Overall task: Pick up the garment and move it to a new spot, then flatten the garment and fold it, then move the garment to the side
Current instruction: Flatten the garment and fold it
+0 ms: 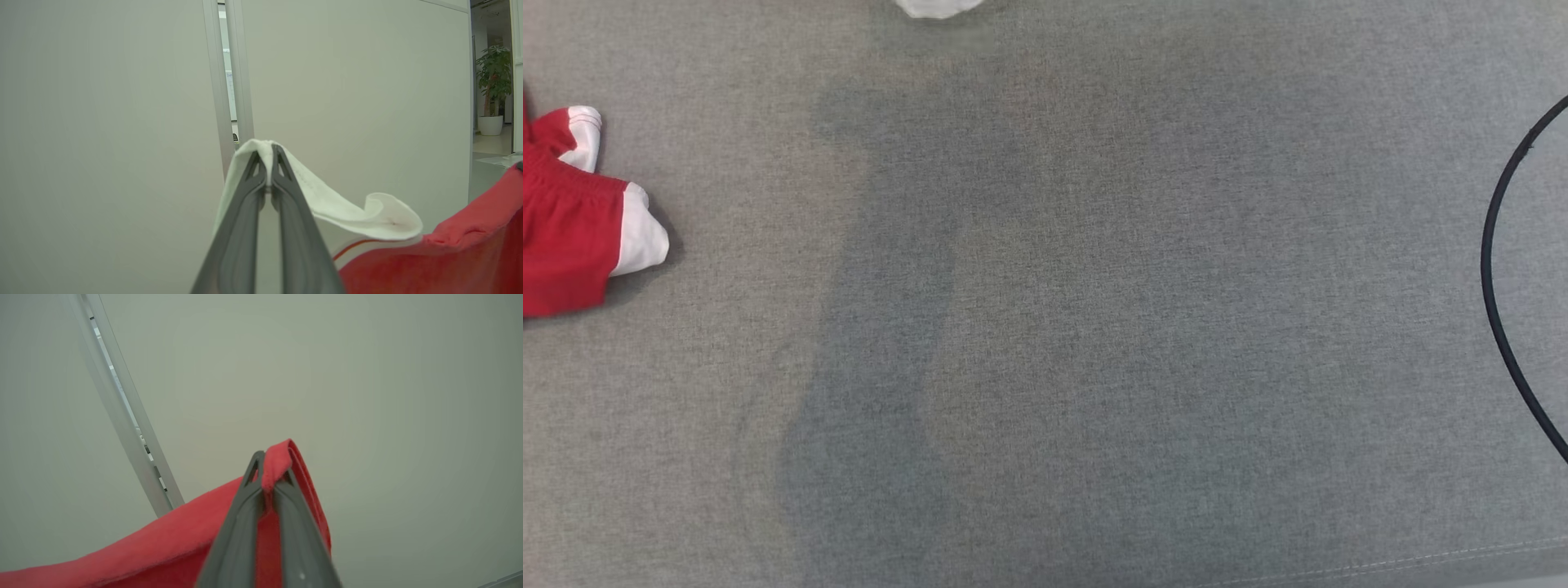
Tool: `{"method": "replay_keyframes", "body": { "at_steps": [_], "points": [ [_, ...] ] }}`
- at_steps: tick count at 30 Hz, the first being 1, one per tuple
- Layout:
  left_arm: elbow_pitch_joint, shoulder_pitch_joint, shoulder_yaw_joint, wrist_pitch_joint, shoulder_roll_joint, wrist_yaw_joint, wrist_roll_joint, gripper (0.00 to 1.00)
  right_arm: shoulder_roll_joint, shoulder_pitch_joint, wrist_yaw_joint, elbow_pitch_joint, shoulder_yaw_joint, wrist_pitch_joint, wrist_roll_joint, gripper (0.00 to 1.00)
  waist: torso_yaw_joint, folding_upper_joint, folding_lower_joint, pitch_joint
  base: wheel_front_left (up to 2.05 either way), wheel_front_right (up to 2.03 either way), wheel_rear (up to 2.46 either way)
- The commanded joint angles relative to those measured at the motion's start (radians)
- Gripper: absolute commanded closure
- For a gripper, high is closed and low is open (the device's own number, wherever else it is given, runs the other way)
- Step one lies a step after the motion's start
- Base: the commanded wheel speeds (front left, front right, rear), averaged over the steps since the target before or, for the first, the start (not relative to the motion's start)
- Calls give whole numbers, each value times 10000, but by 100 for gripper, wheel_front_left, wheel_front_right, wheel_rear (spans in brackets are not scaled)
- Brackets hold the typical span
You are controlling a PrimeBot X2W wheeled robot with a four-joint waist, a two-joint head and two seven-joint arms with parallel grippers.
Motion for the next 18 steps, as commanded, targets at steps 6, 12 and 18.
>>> {"method": "replay_keyframes", "body": {
  "at_steps": [6, 12, 18],
  "points": [
    [269, 313, -415, -365, 98, 22, -575, 100, 15, 310, -1, 180, 182, -203, 87, 100, -33, 0, -1, 423, 0, 0, 0],
    [35, 1428, -494, -843, 156, 20, -1120, 100, 313, 1497, -1, -632, 647, -414, 662, 100, -154, 0, -1, 420, 0, 0, 0],
    [-1133, 3370, 199, -987, 479, 29, -1345, 100, 131, 3924, -1, -2202, 1568, -503, 1697, 100, -56, 0, -1, 104, 0, 0, 0]
  ]
}}
